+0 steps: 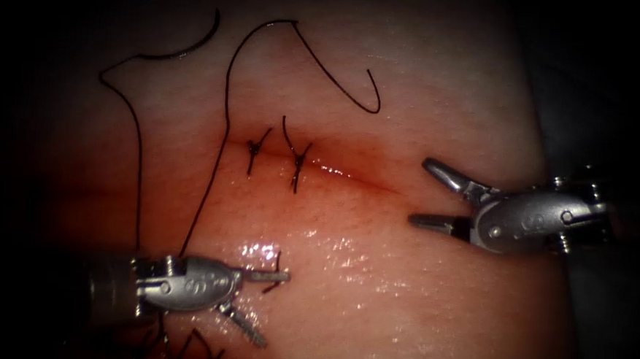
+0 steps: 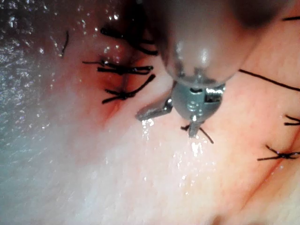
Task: Wound Closure
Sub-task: Set down the cut suture piece with the left tool, then pick up the suture needle with the left tool.
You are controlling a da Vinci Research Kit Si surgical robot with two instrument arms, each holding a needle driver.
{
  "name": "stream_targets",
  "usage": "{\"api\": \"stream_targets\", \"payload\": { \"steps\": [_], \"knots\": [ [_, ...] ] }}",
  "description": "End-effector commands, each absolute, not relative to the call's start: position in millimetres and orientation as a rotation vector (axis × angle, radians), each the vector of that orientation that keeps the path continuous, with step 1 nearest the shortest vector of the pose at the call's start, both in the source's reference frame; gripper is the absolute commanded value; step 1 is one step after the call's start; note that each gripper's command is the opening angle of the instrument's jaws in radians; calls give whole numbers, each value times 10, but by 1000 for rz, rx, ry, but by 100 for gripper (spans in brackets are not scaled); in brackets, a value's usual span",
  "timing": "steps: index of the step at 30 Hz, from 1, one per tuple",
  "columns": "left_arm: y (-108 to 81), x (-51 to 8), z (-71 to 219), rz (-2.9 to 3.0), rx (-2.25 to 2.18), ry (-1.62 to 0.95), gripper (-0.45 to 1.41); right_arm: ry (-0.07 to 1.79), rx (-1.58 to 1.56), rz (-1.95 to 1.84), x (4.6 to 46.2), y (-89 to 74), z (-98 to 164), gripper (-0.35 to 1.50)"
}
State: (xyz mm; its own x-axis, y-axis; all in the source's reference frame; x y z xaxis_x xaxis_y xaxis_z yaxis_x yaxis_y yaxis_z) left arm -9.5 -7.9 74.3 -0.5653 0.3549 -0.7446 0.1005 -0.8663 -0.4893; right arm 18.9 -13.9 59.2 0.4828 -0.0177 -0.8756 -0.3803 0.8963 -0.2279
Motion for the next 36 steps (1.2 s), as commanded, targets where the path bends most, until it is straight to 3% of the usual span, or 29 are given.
{"api": "stream_targets", "payload": {
  "steps": [1,8,10,11,13,24,25,26,27,29,33,36],
  "knots": [
    [-81,-99,745,2548,-1416,-712,54,1058,-419,229,197,-143,598,143],
    [-76,-136,674,2415,-1707,-726,47,1085,-362,235,214,-151,597,139],
    [-76,-155,654,2399,-1774,-733,42,1148,-279,252,224,-159,596,123],
    [-78,-160,651,2404,-1795,-734,42,1157,-235,247,232,-165,596,64],
    [-81,-160,656,2416,-1802,-746,39,1145,-153,230,240,-172,598,-35],
    [-78,-132,654,2475,-1750,-726,46,1180,-113,261,253,-162,593,-35],
    [-69,-121,643,2491,-1728,-671,47,1162,-136,282,251,-159,592,-15],
    [-69,-121,643,2491,-1728,-671,47,1162,-136,282,251,-159,592,-15],
    [-63,-114,637,2498,-1708,-624,47,1158,-147,292,250,-157,591,7],
    [-52,-102,630,2513,-1678,-565,47,1161,-155,300,247,-155,590,26],
    [-30,-73,623,2552,-1552,-465,51,1156,-154,302,239,-154,587,31],
    [0,-49,628,2558,-1425,-358,67,1148,-158,306,236,-154,586,32]
  ]
}}
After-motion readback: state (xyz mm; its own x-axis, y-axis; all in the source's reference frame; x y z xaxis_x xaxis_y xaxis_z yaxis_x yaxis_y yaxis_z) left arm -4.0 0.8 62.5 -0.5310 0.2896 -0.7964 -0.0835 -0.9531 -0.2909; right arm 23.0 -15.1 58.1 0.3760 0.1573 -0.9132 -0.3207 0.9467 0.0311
